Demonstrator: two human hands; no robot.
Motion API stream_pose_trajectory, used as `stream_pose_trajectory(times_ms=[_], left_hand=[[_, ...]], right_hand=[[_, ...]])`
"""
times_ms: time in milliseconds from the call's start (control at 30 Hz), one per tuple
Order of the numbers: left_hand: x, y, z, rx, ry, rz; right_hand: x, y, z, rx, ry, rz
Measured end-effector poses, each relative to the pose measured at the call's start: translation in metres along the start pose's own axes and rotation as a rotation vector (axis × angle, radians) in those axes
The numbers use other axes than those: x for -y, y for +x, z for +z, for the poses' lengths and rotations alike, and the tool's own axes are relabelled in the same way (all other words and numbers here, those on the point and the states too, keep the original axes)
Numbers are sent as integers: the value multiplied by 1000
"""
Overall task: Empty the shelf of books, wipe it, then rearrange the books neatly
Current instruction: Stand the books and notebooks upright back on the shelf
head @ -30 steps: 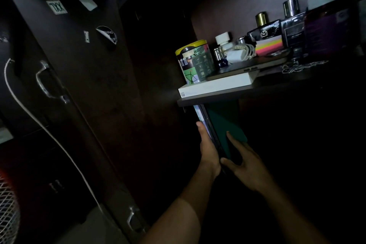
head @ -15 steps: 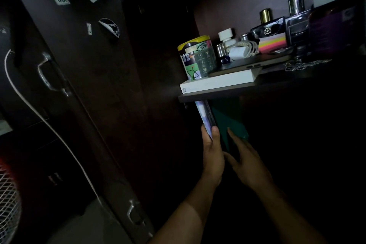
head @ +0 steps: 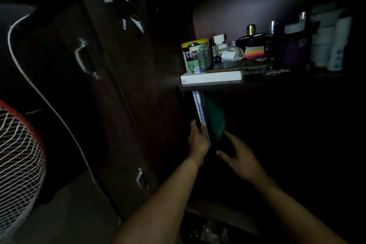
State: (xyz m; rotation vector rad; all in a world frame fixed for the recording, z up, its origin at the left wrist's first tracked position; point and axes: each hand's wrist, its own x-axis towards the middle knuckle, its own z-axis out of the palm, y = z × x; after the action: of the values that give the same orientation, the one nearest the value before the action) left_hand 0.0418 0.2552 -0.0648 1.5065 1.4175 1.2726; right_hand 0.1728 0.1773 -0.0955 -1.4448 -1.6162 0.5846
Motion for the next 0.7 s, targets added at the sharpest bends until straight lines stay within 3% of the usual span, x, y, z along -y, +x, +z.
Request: stream_pose_trajectory(times_ms=[167, 233, 333, 500, 700], left_hand=[[-49, -51, -11, 16, -260, 23], [-68, -82, -12, 111, -359, 26], [-97, -133, 5, 390, -463, 7], [-142, -240, 66, 899, -446, 49], [-181, -398, 145, 1412, -452, 12]], right_hand=[[56, -32, -38, -130, 154, 63], [73, -57, -53, -195, 222, 72], [77, -105, -85, -270, 295, 103], [63, -222, -156, -510, 253, 230], [68, -397, -241, -879, 45, 430]])
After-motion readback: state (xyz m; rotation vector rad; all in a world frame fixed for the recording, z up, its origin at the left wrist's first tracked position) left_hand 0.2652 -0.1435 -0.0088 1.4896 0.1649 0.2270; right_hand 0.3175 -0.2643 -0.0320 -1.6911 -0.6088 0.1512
